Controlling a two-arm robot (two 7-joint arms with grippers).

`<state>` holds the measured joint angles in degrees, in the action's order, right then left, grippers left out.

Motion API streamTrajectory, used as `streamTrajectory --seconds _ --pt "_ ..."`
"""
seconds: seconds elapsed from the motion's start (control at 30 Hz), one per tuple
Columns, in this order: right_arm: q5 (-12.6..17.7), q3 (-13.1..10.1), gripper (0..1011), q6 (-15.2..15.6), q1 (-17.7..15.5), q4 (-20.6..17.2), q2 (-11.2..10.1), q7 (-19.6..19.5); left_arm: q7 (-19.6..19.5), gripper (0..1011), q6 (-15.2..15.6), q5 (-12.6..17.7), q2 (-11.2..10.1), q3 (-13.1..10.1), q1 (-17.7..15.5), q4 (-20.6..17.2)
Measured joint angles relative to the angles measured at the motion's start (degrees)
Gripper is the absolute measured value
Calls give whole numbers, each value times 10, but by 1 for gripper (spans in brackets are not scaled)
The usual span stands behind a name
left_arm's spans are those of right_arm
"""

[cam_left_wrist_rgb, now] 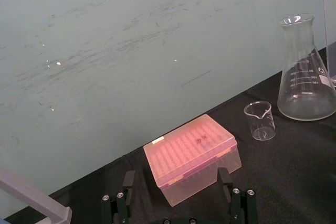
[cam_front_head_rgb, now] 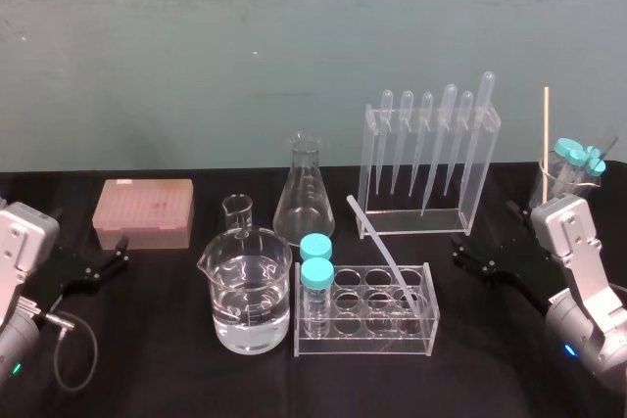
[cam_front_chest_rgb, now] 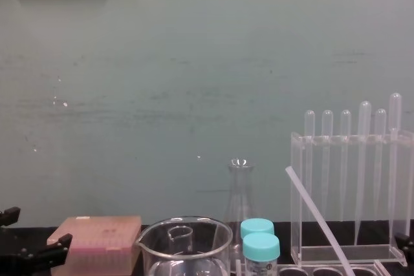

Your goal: Pick up the stirring rod with one hand, then place it down.

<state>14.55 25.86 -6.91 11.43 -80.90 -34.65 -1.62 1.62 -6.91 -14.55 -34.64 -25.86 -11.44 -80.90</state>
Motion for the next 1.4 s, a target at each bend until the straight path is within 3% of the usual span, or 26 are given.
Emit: streamTrajectory --seconds 0.57,0.7,0.8,0.9,0.93,1.07,1.27,1.4 --pt "0 0 1000 0 0 0 0 0 0 1000 0 0 0 0 0 0" --pt "-15 -12 1000 -30 -12 -9 5 -20 0 1000 0 0 0 0 0 0" --pt "-47 -22 1000 -68 -24 -22 11 -55 0 1000 0 0 0 0 0 0" --pt "-99 -25 1000 -105 -33 -38 13 -93 0 1000 0 0 0 0 0 0" --pt "-129 -24 1000 -126 -38 -48 12 -109 0 1000 0 0 0 0 0 0" --pt "-181 -18 1000 -172 -47 -72 7 -123 0 1000 0 0 0 0 0 0" --pt "-196 -4 1000 -206 -52 -95 1 -98 0 1000 0 0 0 0 0 0" --pt "-164 5 1000 -207 -47 -104 0 -51 0 1000 0 0 0 0 0 0"
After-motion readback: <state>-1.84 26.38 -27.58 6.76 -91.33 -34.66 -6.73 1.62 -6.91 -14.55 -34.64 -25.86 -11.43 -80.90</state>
